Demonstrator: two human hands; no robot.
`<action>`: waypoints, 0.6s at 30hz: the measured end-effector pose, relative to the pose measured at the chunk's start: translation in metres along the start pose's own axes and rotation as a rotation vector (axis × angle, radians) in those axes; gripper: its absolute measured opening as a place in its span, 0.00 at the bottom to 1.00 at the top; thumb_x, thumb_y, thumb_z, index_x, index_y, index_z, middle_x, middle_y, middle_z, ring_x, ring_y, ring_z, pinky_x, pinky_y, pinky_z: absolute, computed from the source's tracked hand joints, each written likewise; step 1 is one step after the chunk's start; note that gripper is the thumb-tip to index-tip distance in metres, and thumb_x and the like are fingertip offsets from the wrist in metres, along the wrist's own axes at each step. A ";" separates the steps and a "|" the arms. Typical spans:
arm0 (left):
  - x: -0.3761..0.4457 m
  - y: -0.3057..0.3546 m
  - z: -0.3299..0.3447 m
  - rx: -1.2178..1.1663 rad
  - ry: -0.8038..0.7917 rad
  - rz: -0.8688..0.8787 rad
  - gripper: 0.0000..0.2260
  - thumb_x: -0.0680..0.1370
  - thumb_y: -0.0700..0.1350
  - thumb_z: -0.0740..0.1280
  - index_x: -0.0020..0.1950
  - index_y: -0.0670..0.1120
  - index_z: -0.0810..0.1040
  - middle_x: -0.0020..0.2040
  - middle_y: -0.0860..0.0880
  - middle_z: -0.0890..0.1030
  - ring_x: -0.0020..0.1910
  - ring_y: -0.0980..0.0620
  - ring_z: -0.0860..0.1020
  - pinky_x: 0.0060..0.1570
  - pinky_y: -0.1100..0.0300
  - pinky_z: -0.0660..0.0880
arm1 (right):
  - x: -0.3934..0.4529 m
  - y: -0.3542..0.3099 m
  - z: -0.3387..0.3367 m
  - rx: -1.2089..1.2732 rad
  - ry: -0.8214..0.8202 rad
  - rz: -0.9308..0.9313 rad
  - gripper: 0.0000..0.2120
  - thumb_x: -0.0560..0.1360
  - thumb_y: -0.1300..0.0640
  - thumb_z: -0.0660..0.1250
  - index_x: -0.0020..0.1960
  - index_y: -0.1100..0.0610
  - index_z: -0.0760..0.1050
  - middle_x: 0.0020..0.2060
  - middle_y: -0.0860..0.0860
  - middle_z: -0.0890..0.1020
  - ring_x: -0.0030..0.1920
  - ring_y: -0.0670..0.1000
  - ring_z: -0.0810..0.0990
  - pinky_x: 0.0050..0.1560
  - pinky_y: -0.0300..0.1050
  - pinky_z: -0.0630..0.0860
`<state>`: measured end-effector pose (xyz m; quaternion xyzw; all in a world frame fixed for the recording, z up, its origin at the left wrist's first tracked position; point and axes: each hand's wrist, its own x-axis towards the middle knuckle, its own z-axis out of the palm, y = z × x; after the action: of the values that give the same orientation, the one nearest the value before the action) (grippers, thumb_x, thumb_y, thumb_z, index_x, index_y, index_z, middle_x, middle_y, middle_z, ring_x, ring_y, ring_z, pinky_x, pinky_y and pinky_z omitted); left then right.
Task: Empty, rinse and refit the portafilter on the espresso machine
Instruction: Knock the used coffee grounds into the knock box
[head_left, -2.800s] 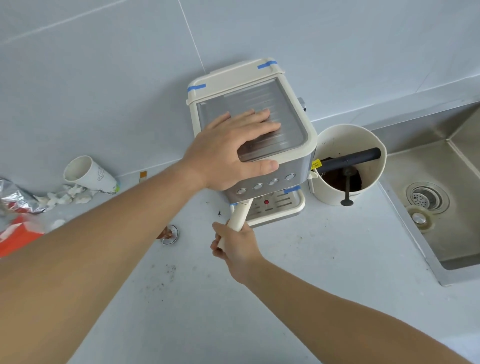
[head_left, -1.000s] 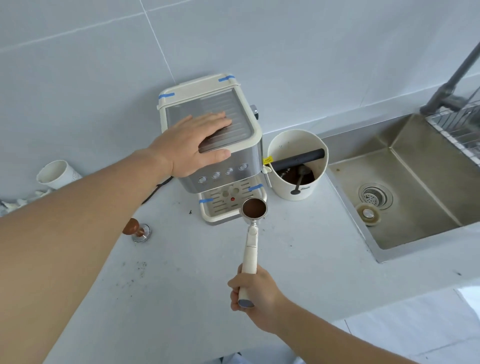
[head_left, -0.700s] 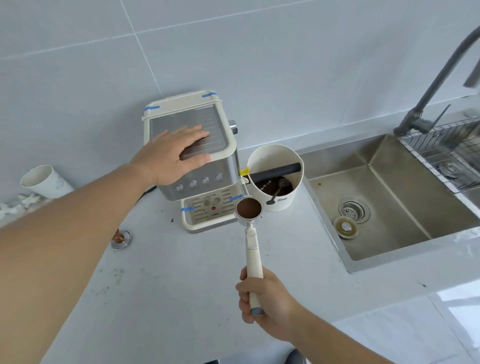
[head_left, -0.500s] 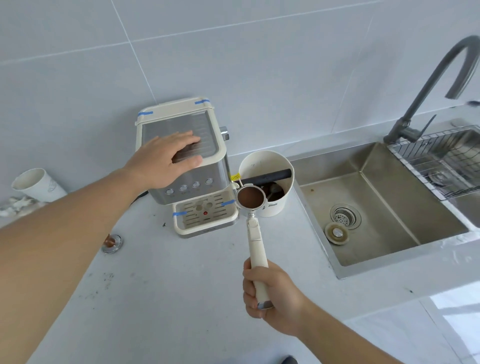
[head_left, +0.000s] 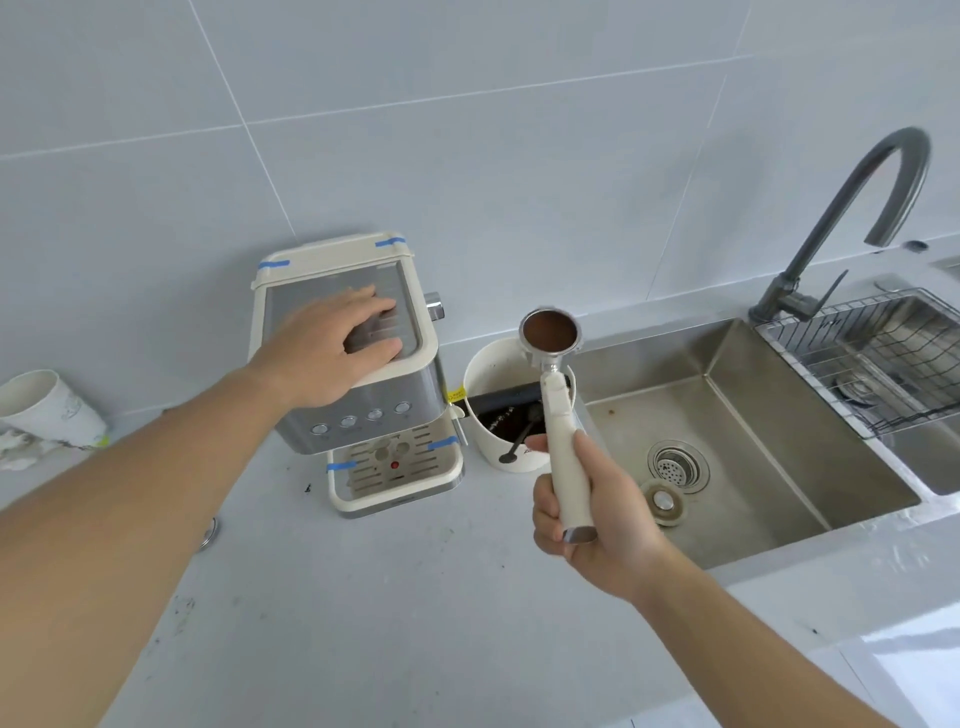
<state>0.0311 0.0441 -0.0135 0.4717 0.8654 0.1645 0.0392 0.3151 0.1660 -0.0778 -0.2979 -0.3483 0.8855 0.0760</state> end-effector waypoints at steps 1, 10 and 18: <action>0.000 0.000 0.000 0.002 -0.003 -0.004 0.25 0.77 0.59 0.64 0.73 0.55 0.68 0.78 0.51 0.63 0.76 0.50 0.60 0.73 0.52 0.56 | 0.004 -0.004 -0.002 0.005 0.002 -0.016 0.18 0.82 0.44 0.55 0.58 0.56 0.75 0.27 0.55 0.67 0.23 0.52 0.64 0.28 0.42 0.60; 0.000 0.003 -0.001 -0.064 0.023 -0.042 0.24 0.76 0.58 0.65 0.72 0.58 0.69 0.77 0.56 0.63 0.76 0.55 0.59 0.75 0.54 0.53 | 0.033 -0.022 -0.029 0.002 0.066 -0.043 0.13 0.79 0.49 0.62 0.57 0.57 0.74 0.30 0.54 0.71 0.25 0.51 0.69 0.25 0.41 0.66; 0.003 -0.003 0.002 -0.122 0.068 -0.044 0.20 0.77 0.58 0.64 0.69 0.58 0.73 0.76 0.55 0.67 0.75 0.57 0.62 0.75 0.53 0.55 | 0.073 -0.020 -0.044 -0.183 0.211 -0.035 0.06 0.79 0.55 0.64 0.54 0.56 0.69 0.31 0.53 0.73 0.25 0.51 0.68 0.25 0.41 0.66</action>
<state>0.0274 0.0459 -0.0158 0.4435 0.8647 0.2322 0.0419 0.2806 0.2314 -0.1246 -0.3889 -0.4227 0.8124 0.1004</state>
